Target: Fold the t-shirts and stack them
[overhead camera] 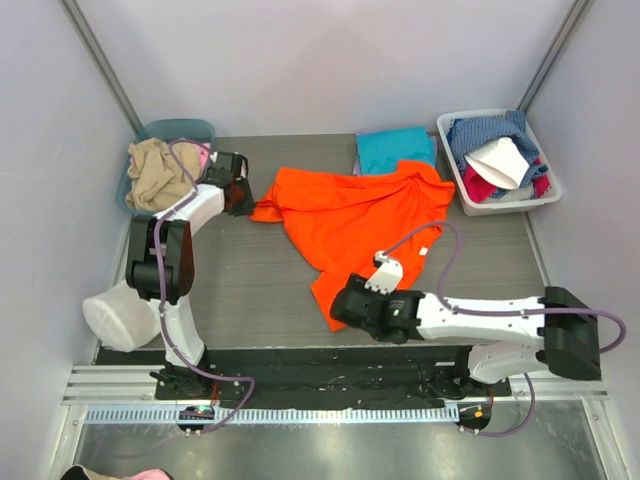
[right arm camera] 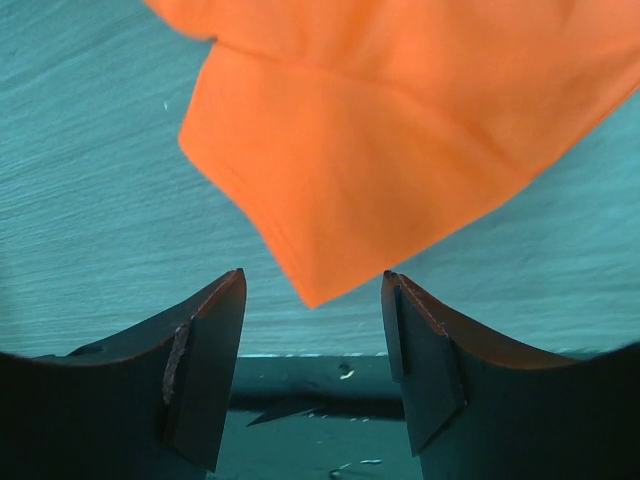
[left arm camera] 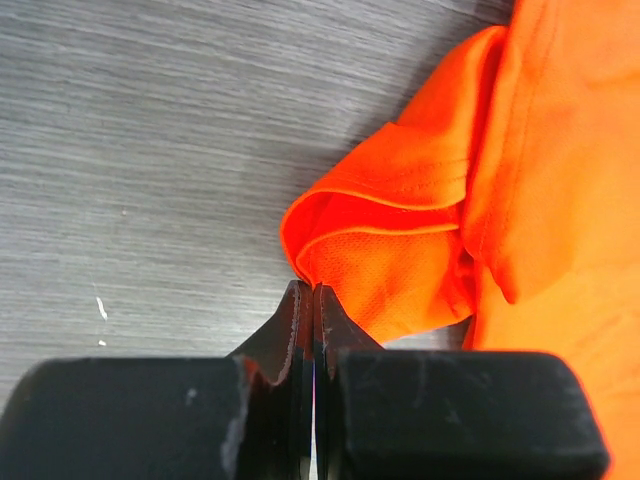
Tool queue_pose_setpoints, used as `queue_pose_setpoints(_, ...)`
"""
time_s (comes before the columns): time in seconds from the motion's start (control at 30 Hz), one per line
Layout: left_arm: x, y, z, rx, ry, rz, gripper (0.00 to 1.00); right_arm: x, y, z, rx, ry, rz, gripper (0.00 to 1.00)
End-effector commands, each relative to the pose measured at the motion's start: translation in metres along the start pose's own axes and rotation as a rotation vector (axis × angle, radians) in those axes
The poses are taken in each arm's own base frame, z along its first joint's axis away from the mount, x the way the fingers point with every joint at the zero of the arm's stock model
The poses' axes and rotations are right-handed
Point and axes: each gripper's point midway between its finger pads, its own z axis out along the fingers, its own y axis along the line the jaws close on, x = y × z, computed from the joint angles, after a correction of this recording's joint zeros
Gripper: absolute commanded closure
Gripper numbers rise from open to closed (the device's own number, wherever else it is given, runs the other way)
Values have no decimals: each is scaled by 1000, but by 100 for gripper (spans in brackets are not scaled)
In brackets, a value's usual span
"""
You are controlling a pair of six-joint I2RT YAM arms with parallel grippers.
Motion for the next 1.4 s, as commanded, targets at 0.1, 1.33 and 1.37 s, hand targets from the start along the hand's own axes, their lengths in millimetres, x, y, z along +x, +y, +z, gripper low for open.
queue_pose_setpoints(0.1, -9, -7, -26, 50, -35, 3, 100, 15, 26, -5, -42, -149, 331, 35)
queue_pose_setpoints(1.33, -7, -10, -31, 79, -34, 15, 100, 74, 11, 24, 11, -163, 383, 42)
queue_pose_setpoints(1.37, -6, -10, -30, 77, -32, 17, 100, 75, 11, 26, 11, -163, 379, 42)
